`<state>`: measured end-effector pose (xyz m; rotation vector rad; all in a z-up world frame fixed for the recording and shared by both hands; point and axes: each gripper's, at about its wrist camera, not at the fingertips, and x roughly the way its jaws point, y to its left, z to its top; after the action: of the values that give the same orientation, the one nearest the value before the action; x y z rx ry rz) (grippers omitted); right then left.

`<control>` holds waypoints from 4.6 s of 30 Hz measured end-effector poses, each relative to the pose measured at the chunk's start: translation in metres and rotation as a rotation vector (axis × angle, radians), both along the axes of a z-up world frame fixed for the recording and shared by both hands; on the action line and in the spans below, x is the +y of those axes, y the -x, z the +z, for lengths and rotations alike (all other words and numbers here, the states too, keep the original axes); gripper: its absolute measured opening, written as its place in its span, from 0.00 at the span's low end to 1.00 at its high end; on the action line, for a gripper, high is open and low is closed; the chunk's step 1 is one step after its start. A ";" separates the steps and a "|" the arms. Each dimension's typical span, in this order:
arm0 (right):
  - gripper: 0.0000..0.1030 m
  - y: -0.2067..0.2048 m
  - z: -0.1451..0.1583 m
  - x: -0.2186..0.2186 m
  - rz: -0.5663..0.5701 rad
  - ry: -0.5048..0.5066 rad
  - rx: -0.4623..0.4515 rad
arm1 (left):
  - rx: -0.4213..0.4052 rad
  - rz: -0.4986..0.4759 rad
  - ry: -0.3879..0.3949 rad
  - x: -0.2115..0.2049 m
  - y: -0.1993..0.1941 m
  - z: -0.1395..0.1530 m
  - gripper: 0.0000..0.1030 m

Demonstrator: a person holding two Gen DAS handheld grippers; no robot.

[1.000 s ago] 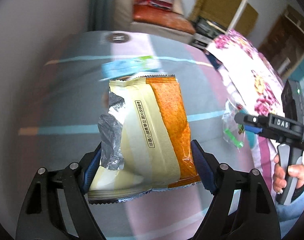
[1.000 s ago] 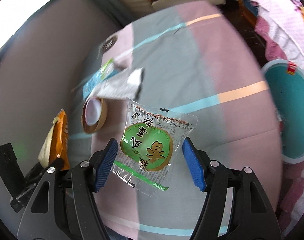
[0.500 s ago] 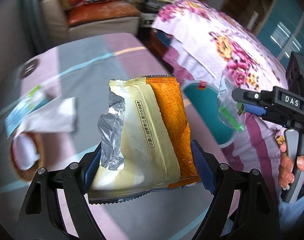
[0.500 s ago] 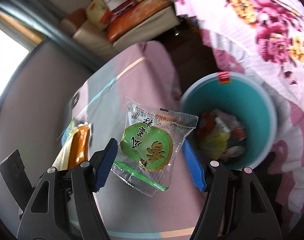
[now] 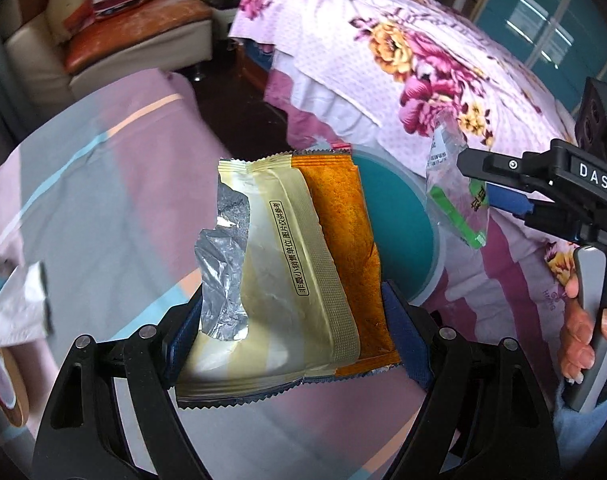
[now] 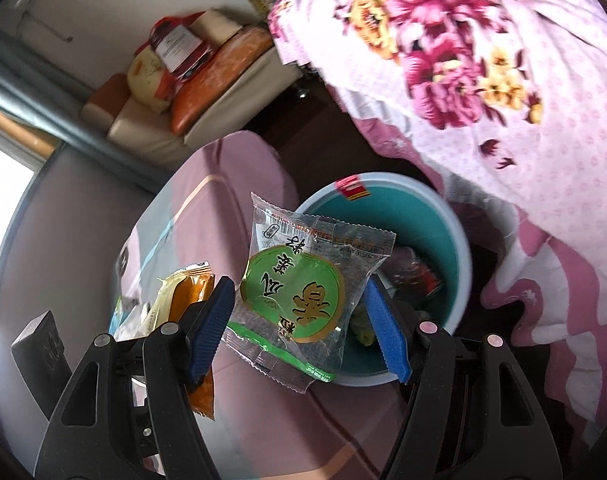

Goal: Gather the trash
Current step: 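Carry both packets over the teal bin and open the left tool, then open the right tool to drop the green packet into the bin, then move the right tool to the wicker bowl and grasp the white plastic cup, then lift the cup with the right tool while the left tool grasps the white tissue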

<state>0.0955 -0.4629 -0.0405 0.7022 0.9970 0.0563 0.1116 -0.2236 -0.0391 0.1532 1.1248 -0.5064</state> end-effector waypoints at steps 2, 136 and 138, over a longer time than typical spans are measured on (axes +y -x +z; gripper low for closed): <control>0.62 0.000 -0.001 -0.009 -0.014 0.000 0.004 | 0.007 -0.020 -0.008 -0.012 -0.004 -0.004 0.80; 0.49 -0.075 -0.017 0.481 0.887 0.218 0.106 | 0.025 0.637 0.156 0.430 0.086 -0.023 0.92; 0.49 -0.075 -0.008 0.472 0.872 0.205 0.088 | 0.019 0.626 0.151 0.425 0.082 -0.021 0.92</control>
<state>0.1707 0.0092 -0.0490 0.0432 1.3122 0.6769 0.0297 0.2011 -0.0599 -0.3300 1.0802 -0.0308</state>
